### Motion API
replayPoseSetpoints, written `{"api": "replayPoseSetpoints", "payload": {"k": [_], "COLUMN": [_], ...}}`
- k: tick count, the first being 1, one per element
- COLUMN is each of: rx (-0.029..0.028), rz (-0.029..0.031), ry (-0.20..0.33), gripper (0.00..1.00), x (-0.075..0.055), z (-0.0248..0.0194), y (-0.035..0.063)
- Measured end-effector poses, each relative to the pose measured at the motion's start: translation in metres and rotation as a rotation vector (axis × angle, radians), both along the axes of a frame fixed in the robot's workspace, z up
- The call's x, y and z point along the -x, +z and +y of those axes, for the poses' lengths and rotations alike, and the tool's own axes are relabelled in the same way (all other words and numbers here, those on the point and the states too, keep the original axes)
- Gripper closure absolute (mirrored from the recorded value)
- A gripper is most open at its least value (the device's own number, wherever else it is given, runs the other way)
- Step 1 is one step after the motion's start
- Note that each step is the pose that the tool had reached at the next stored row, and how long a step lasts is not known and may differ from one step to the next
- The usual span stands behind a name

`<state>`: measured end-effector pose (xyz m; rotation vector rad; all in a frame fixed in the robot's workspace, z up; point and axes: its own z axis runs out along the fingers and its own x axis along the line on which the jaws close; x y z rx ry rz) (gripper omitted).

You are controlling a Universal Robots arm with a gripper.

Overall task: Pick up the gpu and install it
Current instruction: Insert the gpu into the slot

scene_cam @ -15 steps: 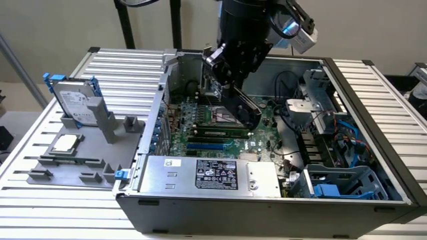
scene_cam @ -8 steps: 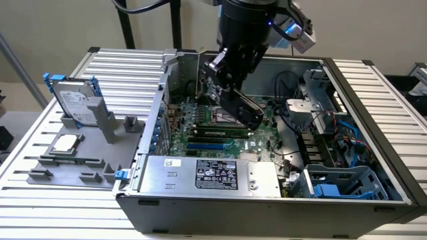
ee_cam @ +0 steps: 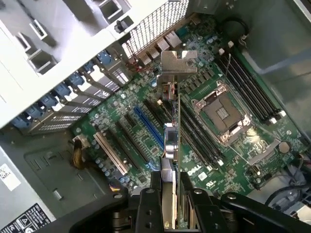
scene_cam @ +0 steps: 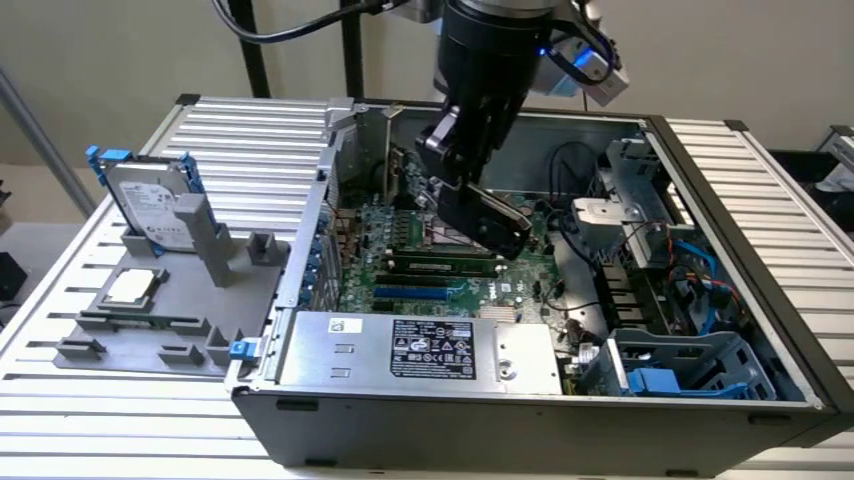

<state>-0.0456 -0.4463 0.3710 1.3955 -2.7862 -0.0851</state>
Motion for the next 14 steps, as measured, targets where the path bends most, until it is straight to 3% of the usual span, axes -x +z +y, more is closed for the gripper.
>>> {"api": "replayPoseSetpoints", "payload": {"k": [14], "rx": [0.0000], "rz": [-0.0001], "ry": [0.254], "gripper": [1.00], "x": [0.0000], "z": [0.0000], "y": [-0.0096]}}
